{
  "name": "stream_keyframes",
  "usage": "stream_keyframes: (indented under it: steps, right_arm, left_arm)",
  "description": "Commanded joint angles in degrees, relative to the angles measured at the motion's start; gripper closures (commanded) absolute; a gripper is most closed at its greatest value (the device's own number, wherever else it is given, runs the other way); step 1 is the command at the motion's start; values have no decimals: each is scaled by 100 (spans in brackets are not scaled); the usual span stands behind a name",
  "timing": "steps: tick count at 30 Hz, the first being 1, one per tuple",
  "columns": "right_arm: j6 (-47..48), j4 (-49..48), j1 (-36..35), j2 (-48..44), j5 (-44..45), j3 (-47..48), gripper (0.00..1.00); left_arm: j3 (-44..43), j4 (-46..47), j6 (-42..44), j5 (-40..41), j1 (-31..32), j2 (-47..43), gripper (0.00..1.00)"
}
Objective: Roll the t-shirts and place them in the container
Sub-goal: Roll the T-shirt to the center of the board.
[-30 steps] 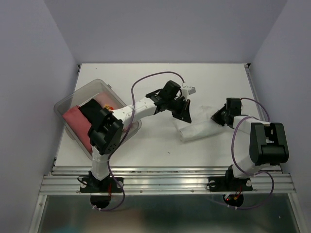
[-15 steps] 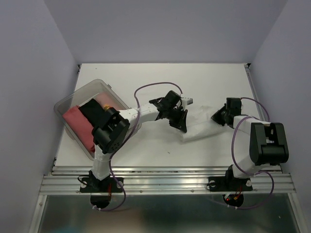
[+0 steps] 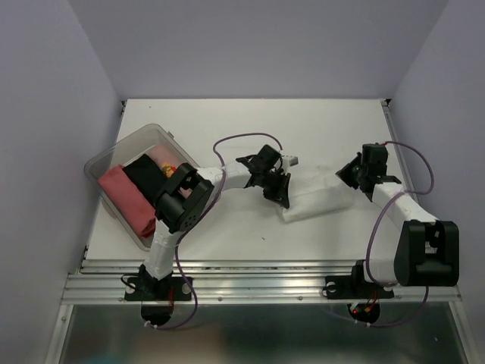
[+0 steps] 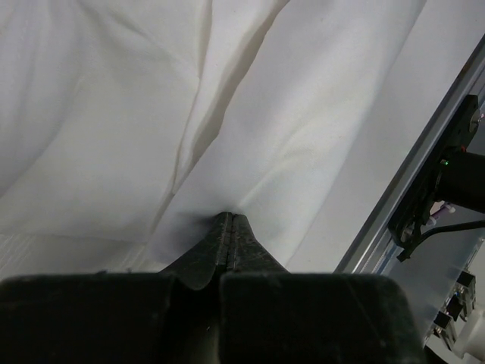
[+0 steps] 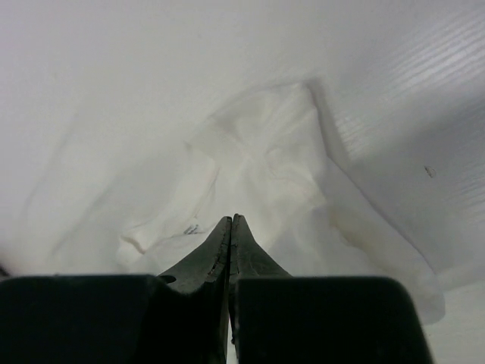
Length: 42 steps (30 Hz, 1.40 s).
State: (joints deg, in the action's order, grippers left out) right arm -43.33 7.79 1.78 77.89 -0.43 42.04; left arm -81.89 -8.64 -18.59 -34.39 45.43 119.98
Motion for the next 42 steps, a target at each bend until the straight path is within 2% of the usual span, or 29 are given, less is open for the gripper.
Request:
stream_keyframes:
  steps: [1, 4, 8, 12, 19, 29, 34, 40, 42]
  right_arm:
    - [272, 363, -29, -423, -387, 366, 99]
    - [238, 469, -81, -677, -589, 165, 99]
    - [27, 364, -143, -898, -424, -450, 99]
    - [-53, -101, -143, -557, -73, -873, 99]
    - [289, -673, -143, 700, -45, -715, 99]
    - [914, -1456, -319, 982, -1056, -460, 99]
    - [1081, -1220, -512, 1053, -1206, -109, 99]
    - [1028, 98, -591, 309, -548, 708, 99]
    - [1116, 336, -591, 0, -590, 814, 99]
  left_arm:
    - [-82, 100, 145, 135, -43, 157, 100]
    - [-56, 108, 154, 82, -52, 174, 100]
    - [-64, 109, 163, 20, -78, 236, 100]
    - [-12, 91, 171, -59, -87, 297, 100]
    - [681, 398, 84, -173, -87, -53, 100]
    - [1948, 1057, -557, -305, 369, -1073, 100]
    - [1922, 1181, -839, -296, 598, -1284, 100]
    - [1607, 822, -954, -7, 590, -1662, 100]
    - [1527, 610, -927, 64, 555, -1881, 100]
